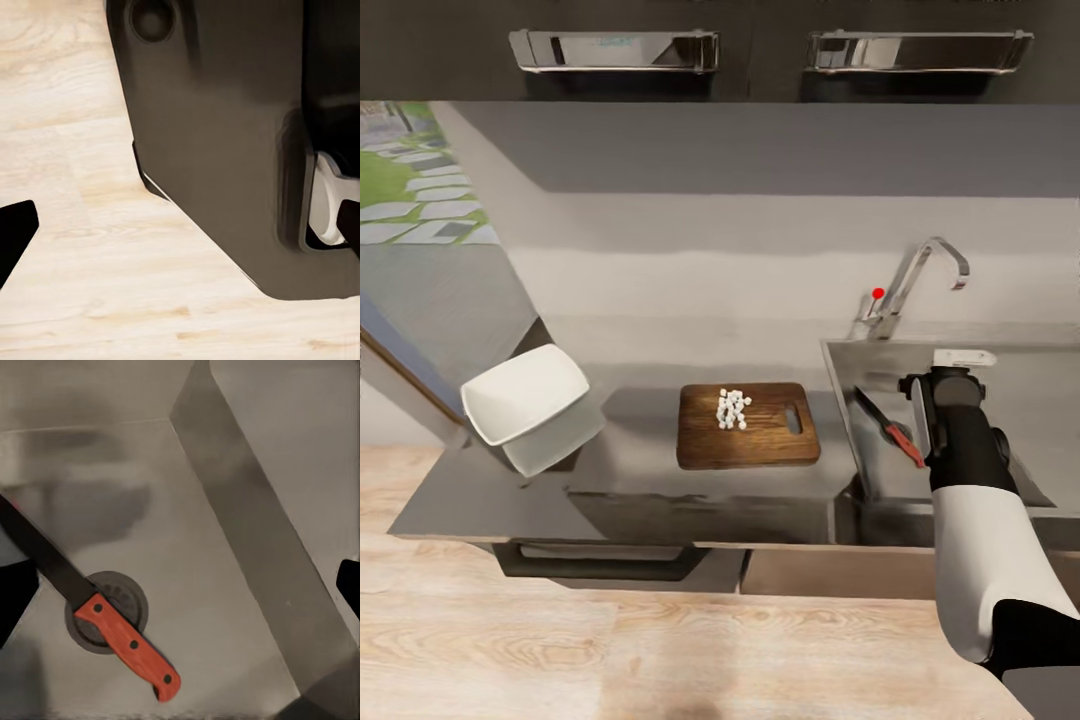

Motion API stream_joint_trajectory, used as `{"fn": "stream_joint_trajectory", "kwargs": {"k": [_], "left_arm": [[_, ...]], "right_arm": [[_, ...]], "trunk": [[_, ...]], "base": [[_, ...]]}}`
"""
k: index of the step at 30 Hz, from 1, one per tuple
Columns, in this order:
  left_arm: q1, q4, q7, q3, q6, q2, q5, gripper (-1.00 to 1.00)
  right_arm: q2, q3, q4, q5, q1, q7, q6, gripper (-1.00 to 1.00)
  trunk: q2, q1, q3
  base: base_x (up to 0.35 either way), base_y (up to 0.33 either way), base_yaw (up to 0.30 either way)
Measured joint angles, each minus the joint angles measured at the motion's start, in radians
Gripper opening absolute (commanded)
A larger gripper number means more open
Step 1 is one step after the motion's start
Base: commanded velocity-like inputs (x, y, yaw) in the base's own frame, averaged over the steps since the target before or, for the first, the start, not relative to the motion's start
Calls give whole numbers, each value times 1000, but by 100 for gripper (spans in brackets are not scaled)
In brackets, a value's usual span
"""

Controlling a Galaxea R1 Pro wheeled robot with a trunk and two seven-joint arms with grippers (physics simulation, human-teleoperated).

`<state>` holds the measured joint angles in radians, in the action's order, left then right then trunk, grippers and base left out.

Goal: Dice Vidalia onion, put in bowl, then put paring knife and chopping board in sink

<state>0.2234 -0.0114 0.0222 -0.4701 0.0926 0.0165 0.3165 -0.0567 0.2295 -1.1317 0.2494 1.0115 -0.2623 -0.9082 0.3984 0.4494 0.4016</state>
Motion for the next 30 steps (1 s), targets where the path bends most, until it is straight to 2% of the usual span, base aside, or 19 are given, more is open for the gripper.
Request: {"fn": "stream_joint_trajectory", "kwargs": {"k": [6, 8, 10, 11, 13, 18, 21, 24, 30], "left_arm": [[0, -6, 0, 0, 2, 0, 0, 100], [0, -11, 0, 0, 3, -1, 0, 100], [0, -14, 0, 0, 3, -2, 1, 100], [0, -16, 0, 0, 3, -3, 0, 100], [-1, -23, 1, 0, 2, -3, 0, 100], [0, -26, 1, 0, 2, -4, 0, 100], [-1, -26, 1, 0, 2, -4, 0, 100], [-1, -26, 1, 0, 2, -3, 0, 100], [-1, -25, 2, 0, 2, -2, 1, 100]], "right_arm": [[2, 0, -1, -10, 0, -1, -1, 100], [2, -1, -1, -46, 0, 3, -9, 100], [7, -3, -1, -120, 0, 12, -41, 100], [9, -5, -1, -142, 0, 15, -48, 100], [13, -33, -2, -173, 0, 29, -59, 100], [16, -109, -2, -183, 0, 85, -63, 100], [24, -118, -1, -183, 0, 93, -63, 100], [47, -132, -2, -183, 0, 95, -63, 100], [52, -137, -2, -182, 0, 96, -64, 100]], "trunk": [[0, 0, 0], [0, 0, 0], [0, 0, 0], [0, 0, 0], [0, 0, -1], [0, 0, -1], [0, 0, -1], [0, 0, -1], [0, 0, 0]], "base": [[5, 199, -12], [0, 25, -1], [0, 27, 0], [0, 112, 0], [0, 192, 0], [0, 267, 0], [0, 283, 0], [0, 252, 0], [0, 42, 0]]}}
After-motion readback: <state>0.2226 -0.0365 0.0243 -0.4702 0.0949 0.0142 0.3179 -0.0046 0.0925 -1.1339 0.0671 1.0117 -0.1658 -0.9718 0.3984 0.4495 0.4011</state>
